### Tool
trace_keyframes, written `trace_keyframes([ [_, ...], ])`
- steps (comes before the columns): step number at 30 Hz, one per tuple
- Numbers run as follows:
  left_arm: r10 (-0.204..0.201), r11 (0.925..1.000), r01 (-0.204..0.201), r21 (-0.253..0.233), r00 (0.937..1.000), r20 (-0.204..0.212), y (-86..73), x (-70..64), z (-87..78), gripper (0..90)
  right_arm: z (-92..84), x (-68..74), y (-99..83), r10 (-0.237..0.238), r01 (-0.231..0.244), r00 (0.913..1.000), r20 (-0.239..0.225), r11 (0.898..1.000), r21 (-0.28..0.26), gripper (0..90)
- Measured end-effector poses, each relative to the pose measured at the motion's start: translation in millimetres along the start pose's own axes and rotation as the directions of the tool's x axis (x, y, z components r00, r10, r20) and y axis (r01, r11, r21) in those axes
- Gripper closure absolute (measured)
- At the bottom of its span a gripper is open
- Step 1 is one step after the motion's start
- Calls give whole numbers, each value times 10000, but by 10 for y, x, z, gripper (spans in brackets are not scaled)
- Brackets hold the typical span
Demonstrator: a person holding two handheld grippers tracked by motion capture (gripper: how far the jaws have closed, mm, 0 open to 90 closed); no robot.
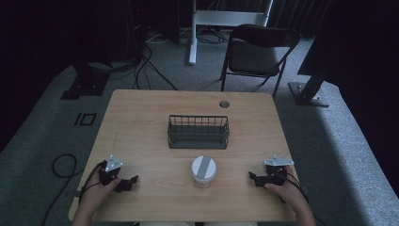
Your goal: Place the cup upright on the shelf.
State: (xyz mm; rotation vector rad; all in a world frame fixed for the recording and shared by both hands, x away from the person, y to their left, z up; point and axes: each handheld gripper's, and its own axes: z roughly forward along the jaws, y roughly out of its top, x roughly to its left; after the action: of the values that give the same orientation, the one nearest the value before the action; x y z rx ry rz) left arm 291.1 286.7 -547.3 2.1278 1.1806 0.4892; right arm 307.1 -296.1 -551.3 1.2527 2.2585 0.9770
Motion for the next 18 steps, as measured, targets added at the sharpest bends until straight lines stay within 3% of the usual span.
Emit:
trace_keyframes([
  [18,0,10000,0,10,10000,-1,1,1,0,28,-17,19,-15,14,-14,10000,-3,10000,3,113],
])
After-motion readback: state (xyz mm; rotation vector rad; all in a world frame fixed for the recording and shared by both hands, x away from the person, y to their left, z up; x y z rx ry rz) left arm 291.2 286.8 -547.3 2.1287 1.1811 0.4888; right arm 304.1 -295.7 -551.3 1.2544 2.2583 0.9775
